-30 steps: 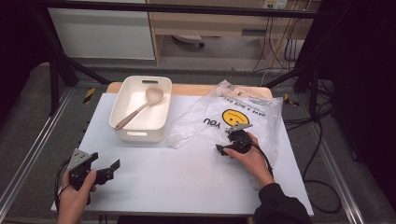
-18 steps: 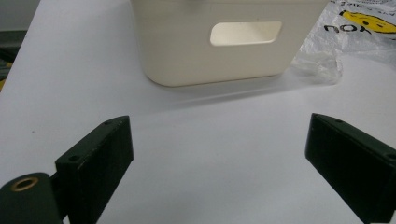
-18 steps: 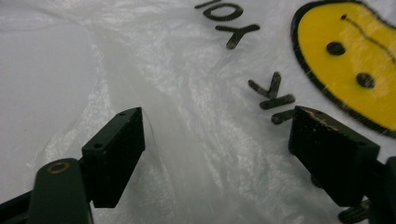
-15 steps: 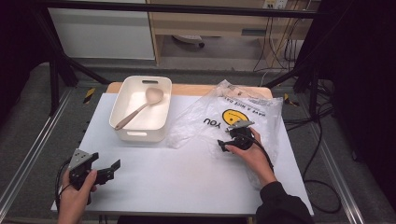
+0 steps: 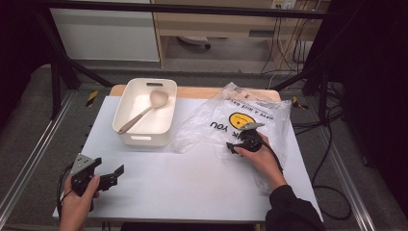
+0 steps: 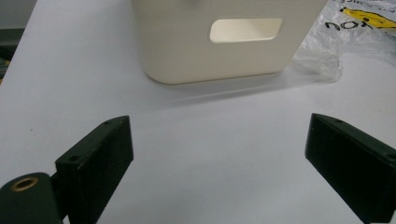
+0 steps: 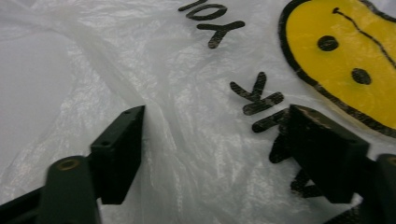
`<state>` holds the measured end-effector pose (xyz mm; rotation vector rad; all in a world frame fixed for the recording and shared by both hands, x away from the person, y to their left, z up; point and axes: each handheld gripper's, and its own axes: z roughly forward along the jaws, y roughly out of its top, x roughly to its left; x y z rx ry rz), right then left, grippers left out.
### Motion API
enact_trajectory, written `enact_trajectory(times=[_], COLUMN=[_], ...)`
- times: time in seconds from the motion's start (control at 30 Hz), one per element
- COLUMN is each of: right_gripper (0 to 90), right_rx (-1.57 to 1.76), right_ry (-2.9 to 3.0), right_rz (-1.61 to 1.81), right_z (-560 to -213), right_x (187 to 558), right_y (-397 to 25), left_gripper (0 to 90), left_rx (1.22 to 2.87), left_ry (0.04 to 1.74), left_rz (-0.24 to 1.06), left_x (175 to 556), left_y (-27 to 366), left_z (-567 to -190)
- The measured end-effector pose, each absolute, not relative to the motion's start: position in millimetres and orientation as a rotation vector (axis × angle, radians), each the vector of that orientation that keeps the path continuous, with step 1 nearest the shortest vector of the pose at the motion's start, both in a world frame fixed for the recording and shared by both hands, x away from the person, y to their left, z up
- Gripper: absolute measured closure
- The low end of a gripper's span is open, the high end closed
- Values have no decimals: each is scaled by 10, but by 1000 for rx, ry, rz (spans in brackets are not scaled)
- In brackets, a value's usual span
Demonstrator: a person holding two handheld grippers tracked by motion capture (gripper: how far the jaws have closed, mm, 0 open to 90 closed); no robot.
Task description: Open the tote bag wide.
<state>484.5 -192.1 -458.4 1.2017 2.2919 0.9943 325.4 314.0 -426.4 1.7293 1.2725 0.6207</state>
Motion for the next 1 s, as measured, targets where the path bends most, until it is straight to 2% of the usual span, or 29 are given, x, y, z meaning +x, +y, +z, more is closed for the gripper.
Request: enact_trajectory(times=[0.2, 0.37, 0.57, 1.0], right_gripper=[643, 880, 900, 900], right_rx=[1261, 1305, 1356, 1330], right_ry=[2224, 2210, 2207, 2111], right_rz=[1016, 1028, 1088, 1234], right_z=[-4569, -4560, -4495, -4053], right_x=[4899, 4959, 4916, 4653], right_y=[-2005, -2029, -1980, -1950], left_gripper=[74, 74, 74, 75], left_rx=[1737, 1738, 1738, 1738], left_ry=[1271, 1277, 1272, 1264], left_rz=[620, 617, 619, 621], left_x=[3257, 3260, 3260, 3255], left_y=[3131, 3129, 3131, 3131], left_z=[-4269, -4278, -4273, -4262])
